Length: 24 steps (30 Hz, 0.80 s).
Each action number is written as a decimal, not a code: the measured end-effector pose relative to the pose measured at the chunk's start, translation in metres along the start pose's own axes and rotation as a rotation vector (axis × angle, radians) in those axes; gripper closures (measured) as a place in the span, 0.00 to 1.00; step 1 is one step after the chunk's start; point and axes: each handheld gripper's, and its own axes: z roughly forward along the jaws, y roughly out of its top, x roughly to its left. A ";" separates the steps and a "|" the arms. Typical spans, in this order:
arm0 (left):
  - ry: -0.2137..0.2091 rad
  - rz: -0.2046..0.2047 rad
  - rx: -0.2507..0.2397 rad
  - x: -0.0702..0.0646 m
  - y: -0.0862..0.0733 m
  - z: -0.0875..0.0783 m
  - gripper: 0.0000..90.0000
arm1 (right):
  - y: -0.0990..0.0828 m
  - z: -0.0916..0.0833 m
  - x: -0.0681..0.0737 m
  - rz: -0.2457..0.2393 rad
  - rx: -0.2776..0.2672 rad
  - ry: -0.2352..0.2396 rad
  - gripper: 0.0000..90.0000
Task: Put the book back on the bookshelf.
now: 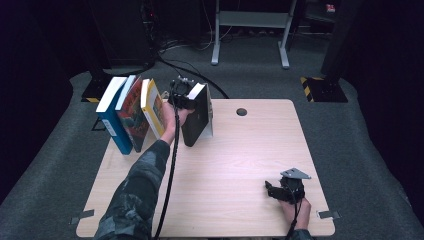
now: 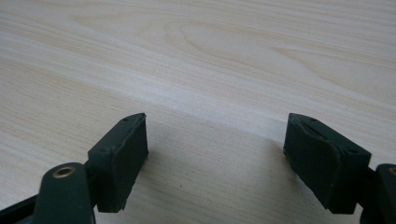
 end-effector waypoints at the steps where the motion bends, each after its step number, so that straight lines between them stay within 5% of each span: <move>1: 0.010 -0.014 -0.006 -0.001 0.000 0.000 0.60 | 0.000 0.000 0.000 -0.001 -0.002 0.000 0.24; 4: 0.039 -0.043 -0.035 0.001 0.000 0.000 0.60 | 0.000 0.000 0.000 -0.001 -0.001 -0.001 0.24; 12: 0.055 -0.233 -0.071 0.010 0.008 0.009 0.60 | 0.000 0.000 0.000 -0.002 -0.004 -0.001 0.24; 15: 0.072 -0.260 -0.085 0.010 0.007 0.014 0.60 | 0.000 0.000 0.000 -0.001 -0.002 -0.003 0.24; 24: 0.092 -0.245 -0.102 0.006 0.010 0.020 0.59 | 0.000 0.000 0.000 0.001 0.000 -0.005 0.25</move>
